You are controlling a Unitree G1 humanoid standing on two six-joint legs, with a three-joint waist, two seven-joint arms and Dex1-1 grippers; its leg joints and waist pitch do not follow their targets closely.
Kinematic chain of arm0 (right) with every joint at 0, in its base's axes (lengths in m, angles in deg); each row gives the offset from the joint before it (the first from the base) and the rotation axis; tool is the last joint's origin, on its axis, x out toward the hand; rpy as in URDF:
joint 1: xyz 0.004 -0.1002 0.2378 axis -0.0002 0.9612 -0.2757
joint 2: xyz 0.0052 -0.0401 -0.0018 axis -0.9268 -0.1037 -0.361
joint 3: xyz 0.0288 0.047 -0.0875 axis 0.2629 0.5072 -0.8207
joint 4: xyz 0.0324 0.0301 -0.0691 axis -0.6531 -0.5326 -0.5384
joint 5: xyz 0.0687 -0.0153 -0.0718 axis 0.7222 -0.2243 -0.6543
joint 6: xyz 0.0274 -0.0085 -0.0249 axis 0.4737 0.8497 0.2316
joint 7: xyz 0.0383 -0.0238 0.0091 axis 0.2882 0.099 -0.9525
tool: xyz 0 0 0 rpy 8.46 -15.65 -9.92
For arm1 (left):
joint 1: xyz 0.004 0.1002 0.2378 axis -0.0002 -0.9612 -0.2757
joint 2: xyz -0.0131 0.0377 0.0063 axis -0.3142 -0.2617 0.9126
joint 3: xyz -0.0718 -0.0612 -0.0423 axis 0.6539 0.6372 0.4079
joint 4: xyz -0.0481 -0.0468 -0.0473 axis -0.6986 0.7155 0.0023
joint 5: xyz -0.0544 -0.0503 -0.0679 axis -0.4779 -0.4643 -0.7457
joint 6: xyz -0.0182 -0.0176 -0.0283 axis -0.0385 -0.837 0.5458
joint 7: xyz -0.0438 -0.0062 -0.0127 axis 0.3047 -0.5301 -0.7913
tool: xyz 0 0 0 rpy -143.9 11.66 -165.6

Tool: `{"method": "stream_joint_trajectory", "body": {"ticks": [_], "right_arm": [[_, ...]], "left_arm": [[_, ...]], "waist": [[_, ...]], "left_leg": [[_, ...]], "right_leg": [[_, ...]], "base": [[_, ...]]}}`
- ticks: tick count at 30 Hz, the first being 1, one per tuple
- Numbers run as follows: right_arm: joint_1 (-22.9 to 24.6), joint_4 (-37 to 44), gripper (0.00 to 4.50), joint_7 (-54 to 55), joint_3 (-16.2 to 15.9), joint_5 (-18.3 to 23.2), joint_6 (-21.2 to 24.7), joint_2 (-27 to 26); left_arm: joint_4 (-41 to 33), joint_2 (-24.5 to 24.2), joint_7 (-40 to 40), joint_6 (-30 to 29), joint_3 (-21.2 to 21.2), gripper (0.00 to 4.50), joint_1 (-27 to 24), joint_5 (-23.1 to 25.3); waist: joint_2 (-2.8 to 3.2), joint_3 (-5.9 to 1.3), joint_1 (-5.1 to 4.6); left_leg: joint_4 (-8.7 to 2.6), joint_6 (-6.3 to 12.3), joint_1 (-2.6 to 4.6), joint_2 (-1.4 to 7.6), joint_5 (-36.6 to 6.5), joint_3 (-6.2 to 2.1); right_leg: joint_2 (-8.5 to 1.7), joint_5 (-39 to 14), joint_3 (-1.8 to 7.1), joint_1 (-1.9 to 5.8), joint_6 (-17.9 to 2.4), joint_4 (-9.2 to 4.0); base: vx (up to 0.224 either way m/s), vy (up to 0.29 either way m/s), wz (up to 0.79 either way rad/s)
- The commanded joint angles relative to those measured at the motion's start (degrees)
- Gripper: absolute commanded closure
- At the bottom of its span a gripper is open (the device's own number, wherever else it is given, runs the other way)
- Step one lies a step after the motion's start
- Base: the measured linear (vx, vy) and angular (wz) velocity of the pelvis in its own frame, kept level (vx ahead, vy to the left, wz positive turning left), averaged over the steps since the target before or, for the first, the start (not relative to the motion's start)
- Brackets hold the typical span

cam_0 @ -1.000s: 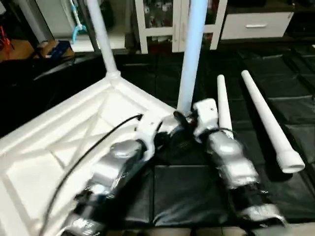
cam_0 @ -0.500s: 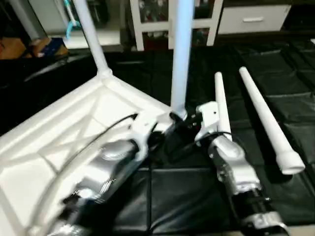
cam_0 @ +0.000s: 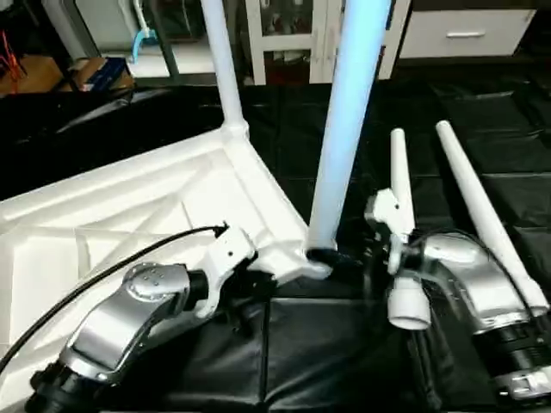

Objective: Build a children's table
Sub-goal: Rotate leg to tighten

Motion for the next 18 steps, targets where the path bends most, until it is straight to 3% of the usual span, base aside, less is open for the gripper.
{"method": "stream_joint_trajectory", "body": {"ticks": [1,6,12,18], "right_arm": [[-0.24,-1.5,1.24,0.72,0.28,-1.03,-1.35,-0.2],[-0.39,-4.26,1.69,3.83,0.68,-2.05,-3.89,-3.16],[0.22,-3.95,2.22,2.84,0.04,-1.76,-3.79,-3.24],[0.08,-7.25,2.36,9.32,1.8,-4.27,-5.76,-4.87]], "left_arm": [[1.21,-1.08,-1.73,-2.72,-2.55,4.5,-1.72,0.29],[1.01,-0.35,-1.86,-3.01,-3.04,4.5,-1.25,0.22],[0.7,-0.64,-1.97,-3.22,-3.26,4.5,-1.18,-0.3],[1.55,1.0,-0.07,-3.51,-2.78,4.5,-0.94,0.3]], "waist": [[-0.7,-3.2,0.06],[-0.74,-3.25,-0.41],[-0.66,-3.34,-0.55],[-0.61,-3.1,-0.79]], "left_leg": [[-4.75,5.04,1.49,4.5,-11.28,-1.84],[-4.86,4.29,1.19,4.37,-11.65,-2.04],[-4.66,5.52,1.17,4.28,-9.8,-1.98],[-4.84,4.77,1.15,4.3,-11.46,-2.04]], "right_leg": [[-2.92,-12.86,1.93,2.36,-14.66,-3.25],[-3.13,-13.09,1.95,2.72,-14.39,-3.21],[-3.02,-11.22,1.91,2.75,-14.68,-3.13],[-3.06,-13.67,1.88,2.65,-14.23,-3.37]], "base": [[0.0,0.0,0.0],[0.0,0.0,0.0],[0.0,0.0,0.0],[0.0,0.0,0.0]]}}
